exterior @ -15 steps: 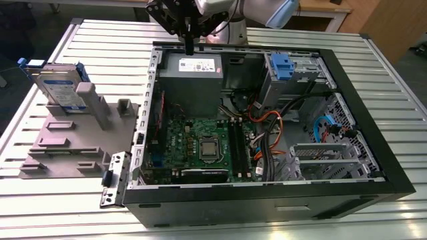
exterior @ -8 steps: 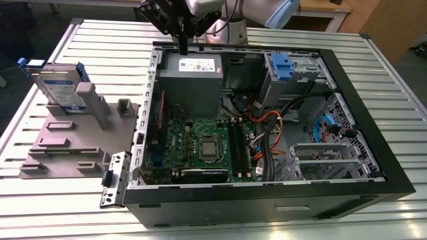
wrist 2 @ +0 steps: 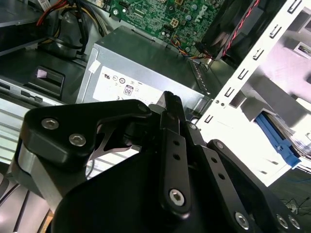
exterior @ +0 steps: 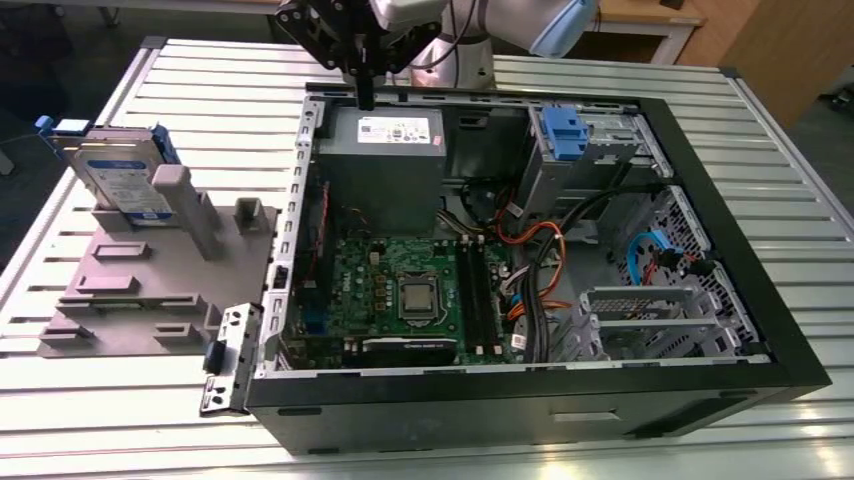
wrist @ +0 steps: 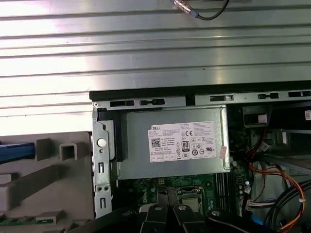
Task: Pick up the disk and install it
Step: 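Reach for the disk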
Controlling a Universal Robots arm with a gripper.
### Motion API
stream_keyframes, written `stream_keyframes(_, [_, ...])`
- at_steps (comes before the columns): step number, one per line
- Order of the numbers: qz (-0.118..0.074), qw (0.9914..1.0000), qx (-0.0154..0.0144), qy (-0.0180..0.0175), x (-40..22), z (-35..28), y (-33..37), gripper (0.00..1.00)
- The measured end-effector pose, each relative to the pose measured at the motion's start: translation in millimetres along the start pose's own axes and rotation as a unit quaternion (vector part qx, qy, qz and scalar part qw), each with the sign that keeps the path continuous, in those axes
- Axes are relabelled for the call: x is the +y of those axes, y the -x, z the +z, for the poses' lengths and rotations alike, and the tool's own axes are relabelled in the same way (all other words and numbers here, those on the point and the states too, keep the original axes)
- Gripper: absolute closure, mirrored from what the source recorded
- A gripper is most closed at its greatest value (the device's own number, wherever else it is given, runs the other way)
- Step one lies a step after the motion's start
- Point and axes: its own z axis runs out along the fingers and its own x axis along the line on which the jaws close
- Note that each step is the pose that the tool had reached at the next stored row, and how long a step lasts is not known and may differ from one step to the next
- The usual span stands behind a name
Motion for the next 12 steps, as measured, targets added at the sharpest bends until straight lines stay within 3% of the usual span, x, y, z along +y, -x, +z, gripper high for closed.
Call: stream_keyframes(12, [0.0, 1.0, 0.0, 0.0, -0.3, -0.1, -4.1, 0.89])
